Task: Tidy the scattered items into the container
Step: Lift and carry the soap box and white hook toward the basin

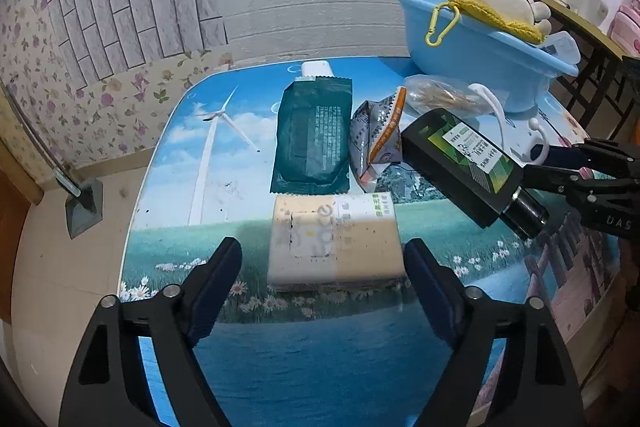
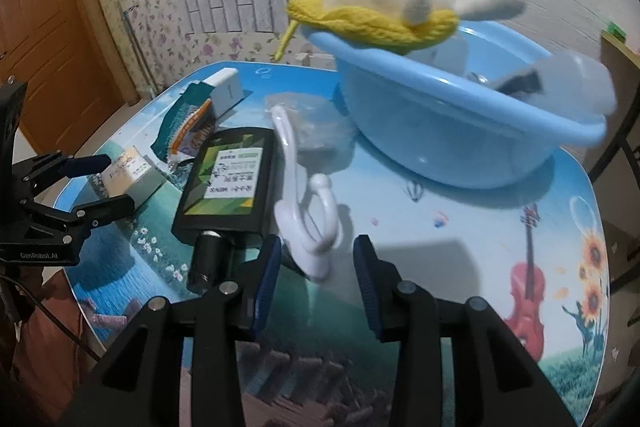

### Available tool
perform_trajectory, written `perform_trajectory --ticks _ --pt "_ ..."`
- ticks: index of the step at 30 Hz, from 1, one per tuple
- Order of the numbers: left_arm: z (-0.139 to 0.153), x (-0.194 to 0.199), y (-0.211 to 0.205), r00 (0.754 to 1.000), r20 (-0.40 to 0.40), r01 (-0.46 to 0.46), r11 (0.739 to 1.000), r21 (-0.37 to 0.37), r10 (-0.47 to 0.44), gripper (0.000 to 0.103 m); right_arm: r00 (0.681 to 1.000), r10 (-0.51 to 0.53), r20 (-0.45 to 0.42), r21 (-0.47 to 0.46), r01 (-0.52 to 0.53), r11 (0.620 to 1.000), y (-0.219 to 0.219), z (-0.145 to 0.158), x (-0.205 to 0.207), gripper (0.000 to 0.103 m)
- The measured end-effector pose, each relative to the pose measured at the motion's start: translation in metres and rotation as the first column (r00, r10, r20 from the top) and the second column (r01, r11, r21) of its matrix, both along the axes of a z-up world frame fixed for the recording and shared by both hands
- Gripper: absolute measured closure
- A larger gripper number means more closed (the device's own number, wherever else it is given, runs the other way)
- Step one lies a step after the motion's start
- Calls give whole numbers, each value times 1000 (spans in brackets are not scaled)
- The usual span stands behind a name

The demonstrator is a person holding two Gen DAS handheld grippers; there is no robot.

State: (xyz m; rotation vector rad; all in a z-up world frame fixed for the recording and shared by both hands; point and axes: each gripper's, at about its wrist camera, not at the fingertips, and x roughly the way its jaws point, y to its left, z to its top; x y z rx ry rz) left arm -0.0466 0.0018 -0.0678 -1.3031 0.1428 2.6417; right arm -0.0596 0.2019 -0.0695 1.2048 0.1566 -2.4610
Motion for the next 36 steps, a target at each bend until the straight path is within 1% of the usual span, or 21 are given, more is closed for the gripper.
perform_trajectory --ticks 3,6,8,10,11,12,13,15,17,18,22,27,32,36 --pt "-2 -5 0 1000 8 -10 1000 9 10 19 1000 14 5 23 -14 1000 -6 -6 -6 66" --pt "-4 -8 2 1000 19 -4 1000 13 3 19 999 35 -15 52 -34 998 -13 -8 -9 66" --pt "-7 -9 4 1000 25 -4 1000 5 4 19 999 33 -21 51 -32 998 -14 -8 -11 66" --pt "-7 -10 4 1000 28 -10 1000 17 9 17 999 34 -25 42 -33 999 -12 -8 -10 66" --pt "-7 -10 4 1000 29 -11 1000 18 11 15 999 44 -30 40 -43 998 -11 -8 -8 70" --pt "-8 -10 5 1000 29 -12 1000 15 12 13 998 54 -32 36 -53 998 -11 -8 -6 77" --pt "-8 -10 5 999 29 -13 1000 16 13 12 998 59 -30 34 -58 998 -10 -8 -5 78" --pt "-9 -10 7 999 30 -12 1000 13 12 5 998 65 -28 26 -64 998 -7 -7 -2 79" --pt "-11 -10 10 999 31 -9 1000 13 9 1 998 63 -30 21 -63 998 -4 -7 2 80" --pt "-11 -10 10 999 31 -8 1000 15 8 0 998 59 -32 22 -59 998 -2 -7 4 80" --pt "-12 -8 17 1000 25 6 1000 13 -7 0 999 26 -48 53 -23 998 8 -8 11 80" --pt "-12 -8 23 1000 16 11 1000 14 -11 0 997 -23 -68 62 27 998 26 -5 25 81" --pt "-13 -9 26 1000 11 -4 1000 14 4 0 994 -50 -94 102 59 993 38 -3 40 82" --pt "-13 -9 27 1000 6 -5 1000 15 5 0 994 -60 -94 97 69 993 45 -4 45 82"
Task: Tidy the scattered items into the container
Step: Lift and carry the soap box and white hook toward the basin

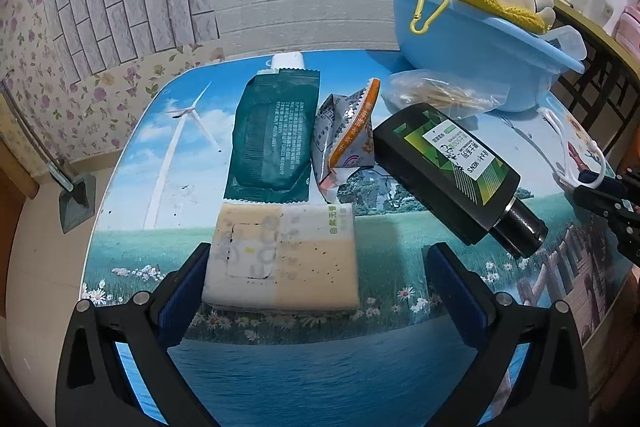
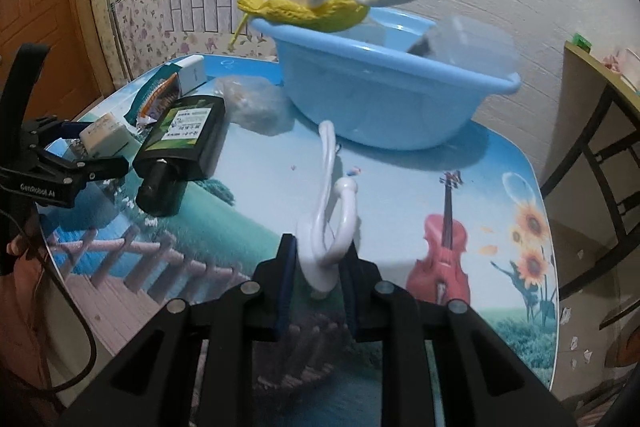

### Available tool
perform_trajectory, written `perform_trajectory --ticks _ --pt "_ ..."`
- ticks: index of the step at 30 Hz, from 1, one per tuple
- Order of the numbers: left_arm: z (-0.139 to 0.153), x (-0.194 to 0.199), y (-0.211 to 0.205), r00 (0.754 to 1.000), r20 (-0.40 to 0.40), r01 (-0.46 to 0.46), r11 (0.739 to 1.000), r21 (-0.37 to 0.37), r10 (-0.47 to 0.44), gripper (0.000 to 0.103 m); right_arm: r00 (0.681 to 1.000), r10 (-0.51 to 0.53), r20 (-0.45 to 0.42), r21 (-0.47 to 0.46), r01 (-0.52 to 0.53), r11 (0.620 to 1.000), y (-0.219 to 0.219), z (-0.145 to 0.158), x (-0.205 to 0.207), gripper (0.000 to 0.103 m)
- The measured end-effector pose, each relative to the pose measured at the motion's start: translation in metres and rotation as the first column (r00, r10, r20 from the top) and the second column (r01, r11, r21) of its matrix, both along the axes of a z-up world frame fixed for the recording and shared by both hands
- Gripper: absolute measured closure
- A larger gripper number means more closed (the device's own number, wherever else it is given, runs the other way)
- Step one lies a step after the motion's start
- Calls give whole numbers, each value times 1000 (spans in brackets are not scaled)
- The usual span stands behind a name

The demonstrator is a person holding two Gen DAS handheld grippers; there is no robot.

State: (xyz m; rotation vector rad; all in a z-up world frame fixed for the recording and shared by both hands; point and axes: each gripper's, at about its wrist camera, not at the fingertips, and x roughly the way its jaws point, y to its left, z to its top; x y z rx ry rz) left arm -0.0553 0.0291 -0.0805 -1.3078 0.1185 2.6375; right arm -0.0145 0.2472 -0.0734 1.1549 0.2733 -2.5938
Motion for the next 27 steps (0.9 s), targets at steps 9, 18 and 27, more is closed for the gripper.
perform_trajectory --ticks 9,18,27 --pt "2 7 1 999 -40 30 1000 8 -29 12 1000 11 20 -25 -10 1000 0 -4 -1 81" --pt "4 10 1 997 -74 22 1000 12 -21 41 1000 10 24 -75 -8 997 5 -8 -1 55" --pt "13 14 -1 998 -66 12 998 61 -8 41 1000 14 20 -78 -13 997 5 -6 0 81"
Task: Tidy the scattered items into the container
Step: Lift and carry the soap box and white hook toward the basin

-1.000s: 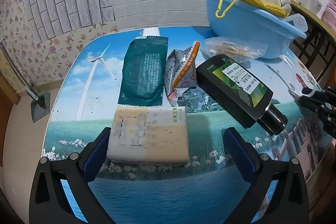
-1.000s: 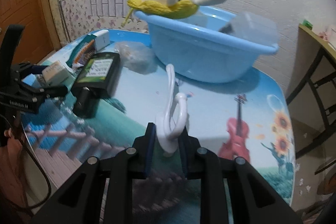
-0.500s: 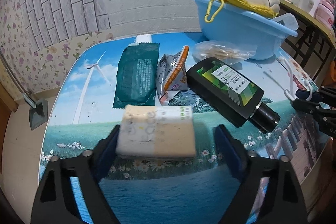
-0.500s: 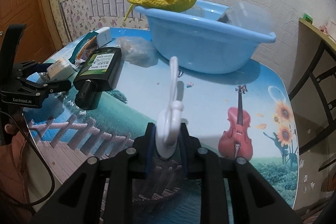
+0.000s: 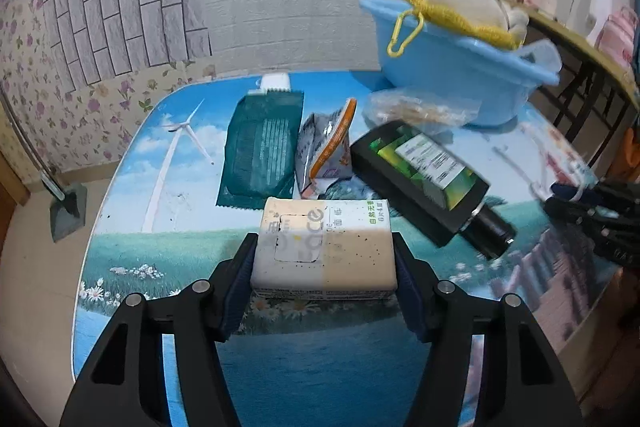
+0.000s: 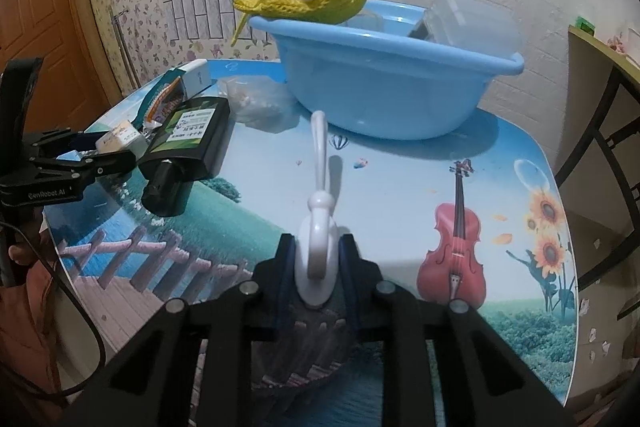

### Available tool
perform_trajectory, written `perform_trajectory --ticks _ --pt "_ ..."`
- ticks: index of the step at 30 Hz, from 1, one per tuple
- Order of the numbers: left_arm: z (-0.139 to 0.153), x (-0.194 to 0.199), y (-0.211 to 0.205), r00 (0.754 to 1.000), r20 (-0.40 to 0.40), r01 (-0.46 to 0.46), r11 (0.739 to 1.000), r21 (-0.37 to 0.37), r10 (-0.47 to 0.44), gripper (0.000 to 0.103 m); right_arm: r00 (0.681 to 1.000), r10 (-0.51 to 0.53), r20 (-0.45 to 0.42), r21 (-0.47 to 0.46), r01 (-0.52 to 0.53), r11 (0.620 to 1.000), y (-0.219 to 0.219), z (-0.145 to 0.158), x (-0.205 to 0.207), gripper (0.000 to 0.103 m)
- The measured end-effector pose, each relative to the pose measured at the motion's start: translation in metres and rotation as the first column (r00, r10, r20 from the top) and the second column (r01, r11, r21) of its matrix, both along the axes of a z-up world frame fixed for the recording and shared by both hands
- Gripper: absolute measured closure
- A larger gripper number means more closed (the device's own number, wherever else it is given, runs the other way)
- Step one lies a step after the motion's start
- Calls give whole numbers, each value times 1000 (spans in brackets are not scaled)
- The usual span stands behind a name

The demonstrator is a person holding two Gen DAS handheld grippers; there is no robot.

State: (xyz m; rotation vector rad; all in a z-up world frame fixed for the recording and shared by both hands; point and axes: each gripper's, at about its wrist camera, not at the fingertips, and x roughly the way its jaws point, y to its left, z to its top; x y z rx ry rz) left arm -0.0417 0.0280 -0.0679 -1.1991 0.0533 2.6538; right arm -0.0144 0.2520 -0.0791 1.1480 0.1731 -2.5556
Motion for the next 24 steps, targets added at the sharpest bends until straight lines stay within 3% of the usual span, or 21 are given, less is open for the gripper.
perform_trajectory --ticks 10,18,24 --pt "53 12 15 990 -129 50 999 19 -47 41 990 37 -137 -58 -45 997 -3 48 15 81" --pt "82 -10 46 975 -197 111 994 16 -106 41 977 16 -212 -150 -48 988 9 89 13 81" --pt "93 -32 71 965 -218 151 988 -4 -148 41 979 -27 -200 -178 -9 984 18 100 -8 81"
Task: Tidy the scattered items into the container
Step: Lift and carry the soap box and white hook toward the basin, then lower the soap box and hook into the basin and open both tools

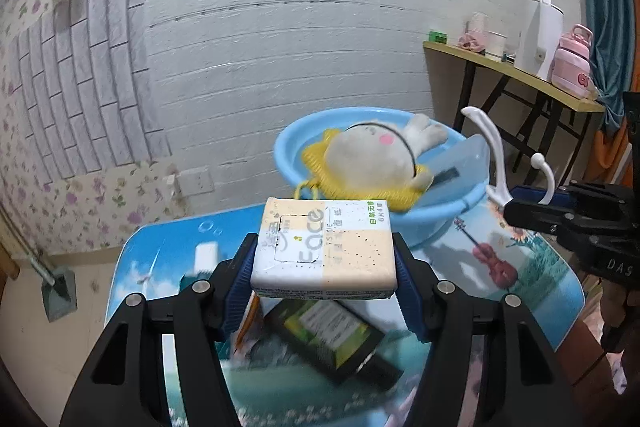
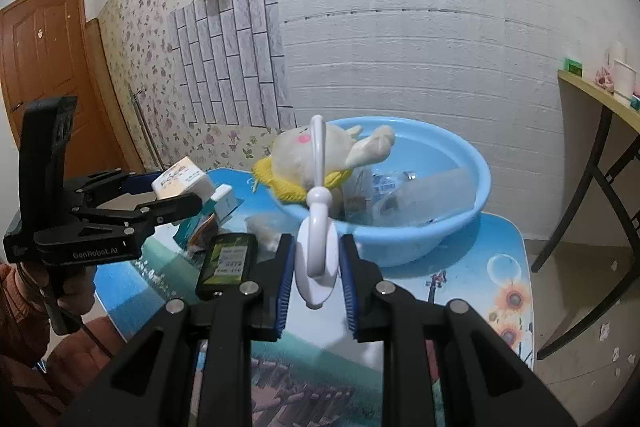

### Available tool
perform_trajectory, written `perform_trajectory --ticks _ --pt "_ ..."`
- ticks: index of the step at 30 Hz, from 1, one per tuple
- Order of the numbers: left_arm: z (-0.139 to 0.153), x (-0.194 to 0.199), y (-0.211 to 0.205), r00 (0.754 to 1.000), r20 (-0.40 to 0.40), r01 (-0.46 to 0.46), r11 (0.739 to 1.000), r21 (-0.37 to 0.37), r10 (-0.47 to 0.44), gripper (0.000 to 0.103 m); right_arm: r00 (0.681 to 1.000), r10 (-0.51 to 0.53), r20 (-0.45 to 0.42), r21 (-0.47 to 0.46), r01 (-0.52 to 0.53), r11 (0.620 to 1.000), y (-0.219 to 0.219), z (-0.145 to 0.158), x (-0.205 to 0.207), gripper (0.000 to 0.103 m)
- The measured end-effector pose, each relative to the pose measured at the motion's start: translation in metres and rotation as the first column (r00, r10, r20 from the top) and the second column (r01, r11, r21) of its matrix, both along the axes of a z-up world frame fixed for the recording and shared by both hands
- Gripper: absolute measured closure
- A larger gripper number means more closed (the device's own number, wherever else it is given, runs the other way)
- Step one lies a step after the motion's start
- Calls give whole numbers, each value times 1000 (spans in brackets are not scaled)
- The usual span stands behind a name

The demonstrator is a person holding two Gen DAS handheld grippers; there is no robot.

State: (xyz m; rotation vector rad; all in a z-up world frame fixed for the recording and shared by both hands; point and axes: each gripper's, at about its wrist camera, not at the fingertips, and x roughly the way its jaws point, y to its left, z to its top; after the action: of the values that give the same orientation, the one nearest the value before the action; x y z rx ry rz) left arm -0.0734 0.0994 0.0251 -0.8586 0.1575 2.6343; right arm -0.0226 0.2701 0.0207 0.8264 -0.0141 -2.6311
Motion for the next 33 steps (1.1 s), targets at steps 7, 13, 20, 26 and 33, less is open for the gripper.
perform_trajectory --ticks 7,13,20,26,33 --pt "-1 -28 25 999 17 33 999 -23 -33 41 1000 22 7 -21 -22 1000 -1 -1 -22 81" --pt "-3 -52 48 998 25 59 997 -57 -58 41 999 30 11 -27 -30 999 3 -5 -44 81" --pt "-7 -81 72 996 43 86 993 -80 -83 41 1000 19 19 -42 -18 999 12 -10 -70 81" --pt "-16 -93 86 993 67 107 990 -91 -101 40 999 9 42 -51 -7 999 22 -21 -87 81" --pt "-23 -83 89 990 74 131 984 -122 -122 38 998 5 67 -53 -1 999 22 -31 -91 81"
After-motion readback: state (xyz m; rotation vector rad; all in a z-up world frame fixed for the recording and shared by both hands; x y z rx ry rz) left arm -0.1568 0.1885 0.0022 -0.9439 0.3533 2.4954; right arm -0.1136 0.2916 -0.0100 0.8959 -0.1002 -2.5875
